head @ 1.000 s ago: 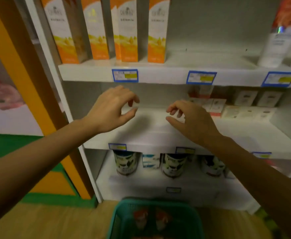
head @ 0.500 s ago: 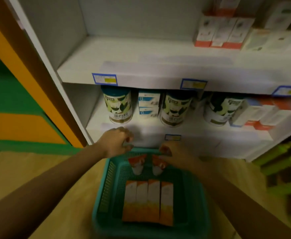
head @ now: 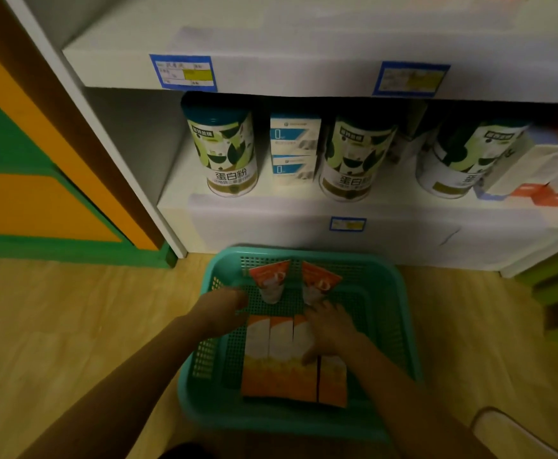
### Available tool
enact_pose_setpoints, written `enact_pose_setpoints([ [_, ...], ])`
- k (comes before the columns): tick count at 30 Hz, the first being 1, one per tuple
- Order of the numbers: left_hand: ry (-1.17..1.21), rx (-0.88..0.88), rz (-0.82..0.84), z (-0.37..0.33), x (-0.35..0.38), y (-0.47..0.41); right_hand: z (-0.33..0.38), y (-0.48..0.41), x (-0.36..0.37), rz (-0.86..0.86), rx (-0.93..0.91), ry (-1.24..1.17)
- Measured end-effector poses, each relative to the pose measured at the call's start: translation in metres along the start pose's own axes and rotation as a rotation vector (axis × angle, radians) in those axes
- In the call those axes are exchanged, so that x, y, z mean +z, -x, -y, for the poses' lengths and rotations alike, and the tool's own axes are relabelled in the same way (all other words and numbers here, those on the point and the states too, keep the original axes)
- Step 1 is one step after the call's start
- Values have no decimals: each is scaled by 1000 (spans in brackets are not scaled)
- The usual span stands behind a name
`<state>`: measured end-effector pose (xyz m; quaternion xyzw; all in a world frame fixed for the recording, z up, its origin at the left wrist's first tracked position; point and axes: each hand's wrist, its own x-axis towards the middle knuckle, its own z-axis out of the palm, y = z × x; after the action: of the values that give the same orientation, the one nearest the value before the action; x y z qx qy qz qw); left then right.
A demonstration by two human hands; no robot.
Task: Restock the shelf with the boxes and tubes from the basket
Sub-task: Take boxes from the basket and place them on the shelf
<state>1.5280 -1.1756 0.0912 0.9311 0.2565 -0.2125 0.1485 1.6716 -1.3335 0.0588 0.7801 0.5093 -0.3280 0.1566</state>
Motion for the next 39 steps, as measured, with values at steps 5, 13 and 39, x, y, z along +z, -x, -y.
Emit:
enact_pose_setpoints([
  [5,21,-8,130,-2,24,-8,2,5,-7,-22,-23,-77],
  [13,247,-89,310,-16,46,-22,-4,24,-20,-23,-81,-299],
  [39,407,277,-30,-22,-226,72,-17,141,-220,-468,-193,-509],
])
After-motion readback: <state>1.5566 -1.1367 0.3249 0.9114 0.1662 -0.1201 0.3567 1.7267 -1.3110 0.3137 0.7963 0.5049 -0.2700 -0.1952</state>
